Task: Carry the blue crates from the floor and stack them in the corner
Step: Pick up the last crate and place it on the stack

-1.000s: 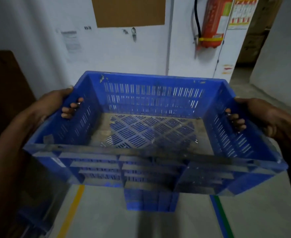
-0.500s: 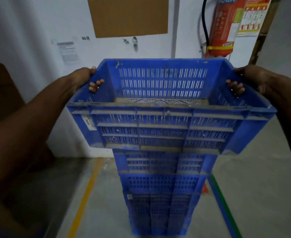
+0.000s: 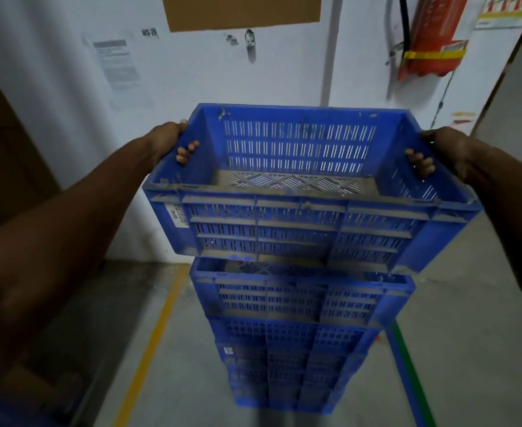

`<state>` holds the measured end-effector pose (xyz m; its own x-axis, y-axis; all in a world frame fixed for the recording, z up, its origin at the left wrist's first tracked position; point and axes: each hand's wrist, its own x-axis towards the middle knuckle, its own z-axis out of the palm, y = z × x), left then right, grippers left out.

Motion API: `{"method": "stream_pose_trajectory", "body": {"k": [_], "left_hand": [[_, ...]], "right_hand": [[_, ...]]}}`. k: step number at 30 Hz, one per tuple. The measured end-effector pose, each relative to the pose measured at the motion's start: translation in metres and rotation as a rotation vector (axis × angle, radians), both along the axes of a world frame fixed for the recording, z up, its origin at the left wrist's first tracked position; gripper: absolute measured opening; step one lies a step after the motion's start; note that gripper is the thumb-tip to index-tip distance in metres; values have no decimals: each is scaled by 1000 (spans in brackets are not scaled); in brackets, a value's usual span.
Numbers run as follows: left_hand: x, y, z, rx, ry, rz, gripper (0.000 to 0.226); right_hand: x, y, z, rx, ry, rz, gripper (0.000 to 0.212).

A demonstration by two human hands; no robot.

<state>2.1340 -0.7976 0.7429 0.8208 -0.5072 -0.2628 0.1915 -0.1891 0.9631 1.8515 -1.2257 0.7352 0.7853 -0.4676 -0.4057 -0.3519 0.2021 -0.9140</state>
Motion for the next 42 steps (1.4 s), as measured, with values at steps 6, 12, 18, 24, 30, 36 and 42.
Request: {"method": "stream_pose_trajectory", "body": {"k": [6,12,18,24,30,36,42], "left_hand": [[8,-6,-43,22,41,6,56],[14,-6,-67,19,50,36,53],[21,-10,-70,-16,80,21,53],[28,-13,-74,-19,83,19,52],[28,-13,-75,-5,83,21,55],[22,-13,-71,45,34,52,58],[18,-19,-70,48,25,75,58]], "right_hand": [[12,-9,-37,32,48,11,47],[14,-13,-59,74,45,22,47],[18,-18,-59,50,48,23,46],[28,-28,-62,37,74,9,48],[28,-30,-62,28,66,21,49],[26,-27,-65,24,59,32,50],[21,-30,-65,12,60,34,51]]}}
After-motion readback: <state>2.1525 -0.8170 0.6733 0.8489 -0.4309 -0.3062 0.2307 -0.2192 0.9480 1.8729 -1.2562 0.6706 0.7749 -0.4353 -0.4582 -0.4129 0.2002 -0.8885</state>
